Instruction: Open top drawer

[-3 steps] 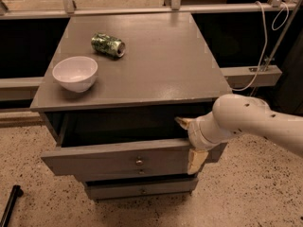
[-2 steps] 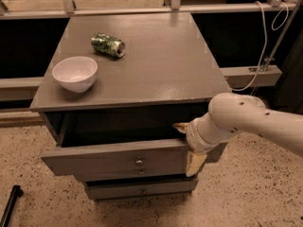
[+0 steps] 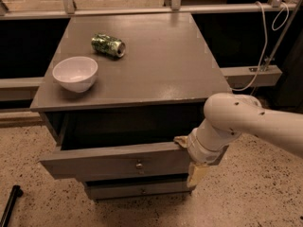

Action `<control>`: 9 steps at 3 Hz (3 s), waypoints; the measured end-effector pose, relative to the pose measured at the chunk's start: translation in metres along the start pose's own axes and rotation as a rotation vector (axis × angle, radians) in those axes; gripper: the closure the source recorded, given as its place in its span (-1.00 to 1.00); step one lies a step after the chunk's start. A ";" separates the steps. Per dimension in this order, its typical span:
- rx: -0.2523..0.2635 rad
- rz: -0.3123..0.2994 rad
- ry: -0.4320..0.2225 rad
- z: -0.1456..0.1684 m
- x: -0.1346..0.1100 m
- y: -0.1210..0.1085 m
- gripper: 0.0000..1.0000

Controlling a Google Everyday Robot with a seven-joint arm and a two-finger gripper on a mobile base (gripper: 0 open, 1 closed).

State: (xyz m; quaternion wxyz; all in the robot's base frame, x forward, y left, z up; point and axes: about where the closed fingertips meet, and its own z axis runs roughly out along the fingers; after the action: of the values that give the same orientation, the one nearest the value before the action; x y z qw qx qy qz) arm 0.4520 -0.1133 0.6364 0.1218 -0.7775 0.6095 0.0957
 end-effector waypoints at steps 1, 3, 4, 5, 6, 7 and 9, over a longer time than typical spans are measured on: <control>-0.030 0.013 0.001 -0.004 -0.004 0.012 -0.42; -0.089 0.019 0.032 -0.047 -0.017 0.046 -0.40; -0.074 -0.001 0.089 -0.083 -0.031 0.051 -0.42; -0.037 -0.025 0.107 -0.094 -0.035 0.031 -0.36; 0.023 -0.015 0.096 -0.078 -0.033 -0.005 0.03; 0.076 -0.007 0.076 -0.054 -0.043 -0.039 0.49; 0.059 0.065 -0.015 0.022 -0.081 -0.062 1.00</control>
Offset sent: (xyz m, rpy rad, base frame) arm -0.1093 -0.0258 0.0672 -0.0921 0.2138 -0.0145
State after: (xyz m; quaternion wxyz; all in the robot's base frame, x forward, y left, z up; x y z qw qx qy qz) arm 0.4930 -0.0180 0.6437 0.1461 -0.7527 0.6360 0.0873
